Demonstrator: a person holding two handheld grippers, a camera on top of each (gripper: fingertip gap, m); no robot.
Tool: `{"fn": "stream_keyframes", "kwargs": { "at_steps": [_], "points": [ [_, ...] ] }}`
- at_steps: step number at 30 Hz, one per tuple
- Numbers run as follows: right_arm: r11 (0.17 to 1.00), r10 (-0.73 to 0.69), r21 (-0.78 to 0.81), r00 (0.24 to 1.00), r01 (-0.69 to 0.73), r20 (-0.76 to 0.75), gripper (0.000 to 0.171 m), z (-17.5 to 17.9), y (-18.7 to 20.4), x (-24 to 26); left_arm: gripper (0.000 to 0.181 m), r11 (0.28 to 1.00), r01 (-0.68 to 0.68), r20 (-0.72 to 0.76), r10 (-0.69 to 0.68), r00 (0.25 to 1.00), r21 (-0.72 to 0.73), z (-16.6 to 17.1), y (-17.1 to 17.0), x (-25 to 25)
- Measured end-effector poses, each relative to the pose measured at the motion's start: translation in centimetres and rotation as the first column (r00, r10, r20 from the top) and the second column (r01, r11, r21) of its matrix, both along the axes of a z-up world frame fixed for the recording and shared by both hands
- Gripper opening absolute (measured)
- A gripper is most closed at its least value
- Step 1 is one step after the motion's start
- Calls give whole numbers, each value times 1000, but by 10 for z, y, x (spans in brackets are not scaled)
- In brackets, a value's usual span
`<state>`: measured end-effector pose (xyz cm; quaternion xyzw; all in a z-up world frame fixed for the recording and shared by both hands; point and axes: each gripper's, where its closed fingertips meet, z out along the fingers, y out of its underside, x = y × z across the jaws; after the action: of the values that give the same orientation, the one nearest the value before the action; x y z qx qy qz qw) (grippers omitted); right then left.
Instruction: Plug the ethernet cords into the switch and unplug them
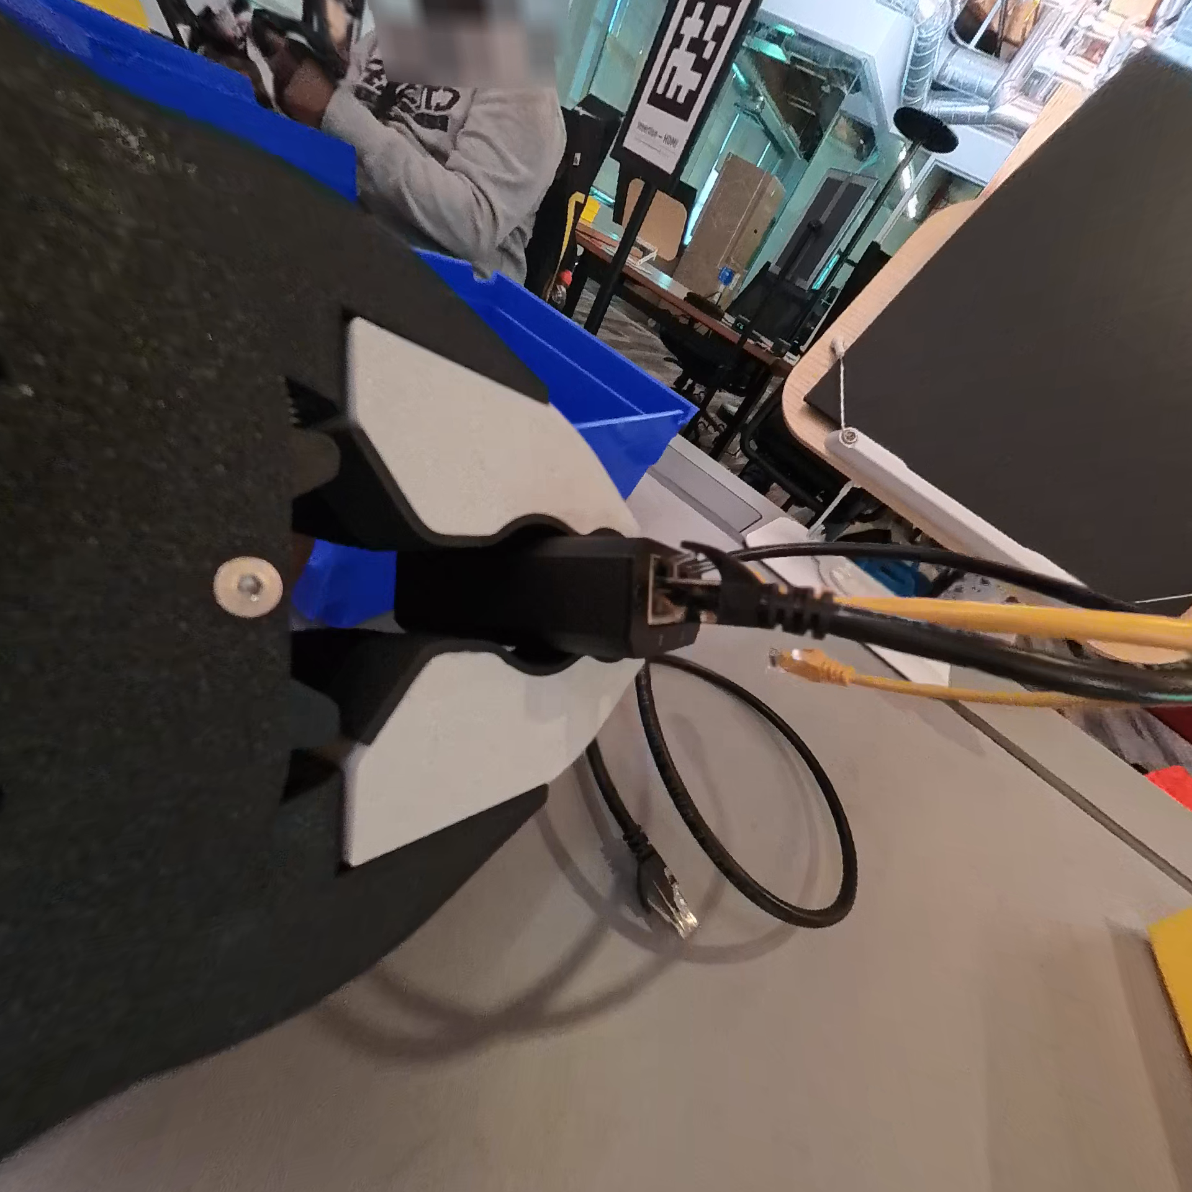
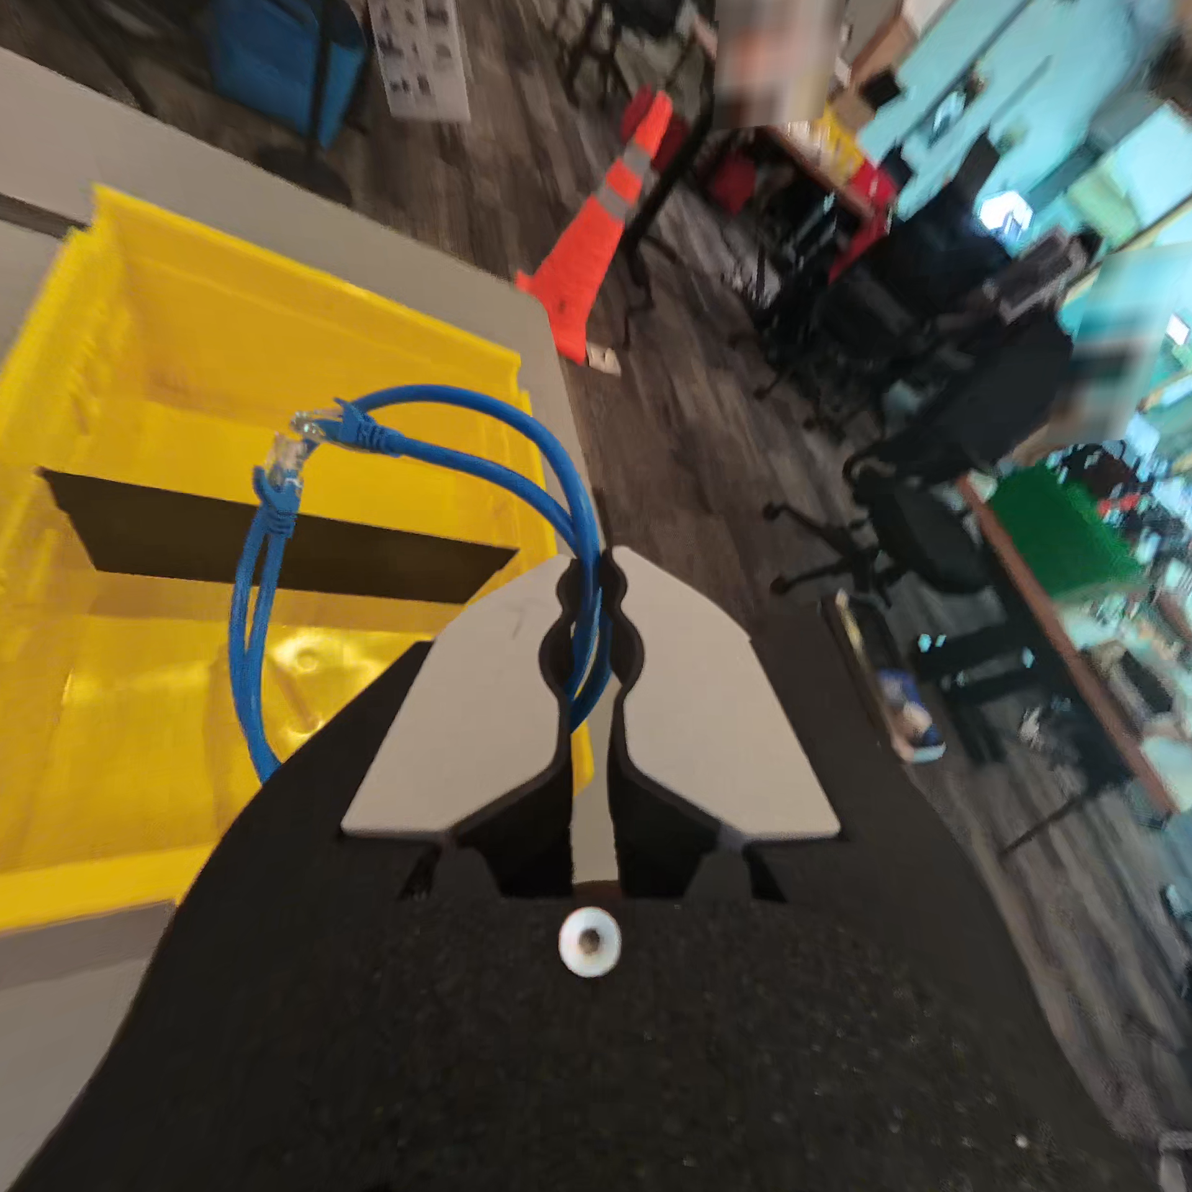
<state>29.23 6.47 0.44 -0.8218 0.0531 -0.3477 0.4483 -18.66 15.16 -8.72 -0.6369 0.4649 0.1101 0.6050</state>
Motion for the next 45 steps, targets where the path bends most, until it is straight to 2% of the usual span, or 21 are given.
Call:
{"fn": "stream_keyframes", "kwargs": {
  "at_steps": [1,3,5,8,13,15,16,19,22,23,25,27,28,30,32,36,37,38,40,42,45],
  "points": [
    [999,-47,-5,998,47,-39,5,-14,1,6,27,1000,15,-2,-15,1000,25,3,-1,1],
    [993,-115,-40,989,112,-89,5,-40,0,14,26,997,23,-17,-22,1000,75,8,-3,2],
    [989,-134,-84,976,121,-173,6,-67,0,12,26,995,28,-25,-25,999,97,11,-6,4],
    [964,-146,-245,979,108,-143,6,-101,-3,6,26,994,40,-35,-37,999,98,9,-7,6],
    [921,-105,-386,988,55,-109,7,-135,2,6,26,994,47,-48,-43,998,96,5,-7,8],
    [924,-96,-379,987,40,-129,8,-144,7,9,26,995,46,-45,-42,998,88,4,-6,9],
    [932,-93,-360,985,36,-142,8,-143,9,11,26,995,47,-43,-43,998,85,4,-6,9],
    [955,-98,-295,976,37,-194,25,-128,5,19,26,995,52,-45,-48,998,83,3,-6,10],
    [978,-58,-207,972,10,-227,41,-84,-8,13,26,994,63,-50,-59,997,88,2,-7,11],
    [989,-6,-144,971,-29,-238,37,-64,-9,4,26,994,66,-50,-62,997,88,2,-8,11],
    [977,201,-21,940,-214,-274,28,-31,-6,-36,26,993,75,-48,-70,996,92,2,-8,12],
    [895,431,46,836,-443,-339,29,-20,-5,-92,26,991,87,-48,-82,995,97,3,-9,14],
    [823,545,70,748,-564,-379,29,-20,-7,-124,26,991,92,-48,-88,995,99,3,-10,15],
    [626,741,138,531,-767,-411,30,-20,-14,-188,26,989,108,-47,-103,994,104,4,-11,17],
    [443,852,187,347,-877,-392,31,-24,-22,-240,26,985,136,-39,-132,990,102,5,-14,21],
    [181,929,200,101,-963,-355,36,-29,-35,-330,26,976,176,-82,-166,983,129,4,-19,28],
    [105,950,157,53,-982,-307,40,-29,-39,-349,26,967,225,-103,-213,972,121,1,-25,33],
    [62,970,82,41,-995,-241,40,-30,-37,-363,27,953,281,-122,-268,956,111,-2,-32,38],
    [20,990,-101,34,-995,-136,37,-35,-31,-381,26,943,311,-171,-289,942,121,-4,-38,43],
    [-49,993,-264,-17,-963,-120,37,-49,-28,-397,27,942,322,-187,-302,935,89,-7,-43,48],
    [-122,991,-407,-88,-905,-101,38,-64,-24,-413,25,934,351,-233,-327,916,71,-12,-51,52]
  ]
}}
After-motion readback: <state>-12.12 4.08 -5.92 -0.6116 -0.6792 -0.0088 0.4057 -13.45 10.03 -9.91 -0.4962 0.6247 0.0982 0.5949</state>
